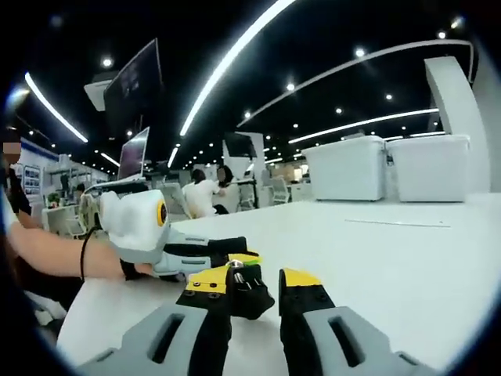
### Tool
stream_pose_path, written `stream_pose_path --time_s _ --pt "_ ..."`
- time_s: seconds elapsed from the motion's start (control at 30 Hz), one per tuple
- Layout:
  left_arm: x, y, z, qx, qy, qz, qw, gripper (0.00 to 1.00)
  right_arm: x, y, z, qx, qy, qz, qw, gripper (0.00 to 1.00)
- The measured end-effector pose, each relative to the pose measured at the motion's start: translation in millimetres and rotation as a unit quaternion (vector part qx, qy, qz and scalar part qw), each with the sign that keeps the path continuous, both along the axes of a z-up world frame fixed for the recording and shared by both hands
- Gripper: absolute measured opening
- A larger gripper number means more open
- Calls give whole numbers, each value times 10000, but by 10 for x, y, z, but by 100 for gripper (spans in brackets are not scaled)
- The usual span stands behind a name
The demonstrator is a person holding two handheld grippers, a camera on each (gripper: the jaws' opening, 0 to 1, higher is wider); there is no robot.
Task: Clamp the fixed fixture on the desktop, loosen the retaining clip, secure it to the edge of the desk, and tighten the retaining clip.
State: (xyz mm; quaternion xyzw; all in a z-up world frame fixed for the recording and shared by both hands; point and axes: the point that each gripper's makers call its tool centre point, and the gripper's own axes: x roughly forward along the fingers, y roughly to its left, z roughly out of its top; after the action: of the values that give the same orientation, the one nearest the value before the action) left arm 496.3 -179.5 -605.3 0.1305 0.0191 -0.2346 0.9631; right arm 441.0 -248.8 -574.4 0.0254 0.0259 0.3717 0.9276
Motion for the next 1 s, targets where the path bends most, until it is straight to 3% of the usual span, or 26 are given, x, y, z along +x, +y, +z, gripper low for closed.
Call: stream_pose_path --time_s 0.07,0.4,0.57,0.63,0.67,0.73,1.0 --pt "-1 0 0 -1 0 0 10000 9 -28 40 -1 29 44 112 9999 17" --pt "-1 2 1 -2 -1 1 10000 9 -24 69 15 -253 -275 86 9993 16" --pt "2 5 1 0 -2 7 10000 9 -37 91 55 -723 -838 37 9938 13" --pt "-3 4 1 -11 2 1 10000 9 -121 186 32 -944 -1011 253 9901 4" --pt "-4 5 5 7 -21 -1 10000 9 -79 146 68 -1184 -1319 29 9842 4" --pt "0 6 3 -3 -11 2 10000 9 -89 163 58 -1100 -1207 59 9866 4" --pt "-5 6 1 -5 -9 3 10000 9 -80 145 63 -1126 -1239 38 9859 5"
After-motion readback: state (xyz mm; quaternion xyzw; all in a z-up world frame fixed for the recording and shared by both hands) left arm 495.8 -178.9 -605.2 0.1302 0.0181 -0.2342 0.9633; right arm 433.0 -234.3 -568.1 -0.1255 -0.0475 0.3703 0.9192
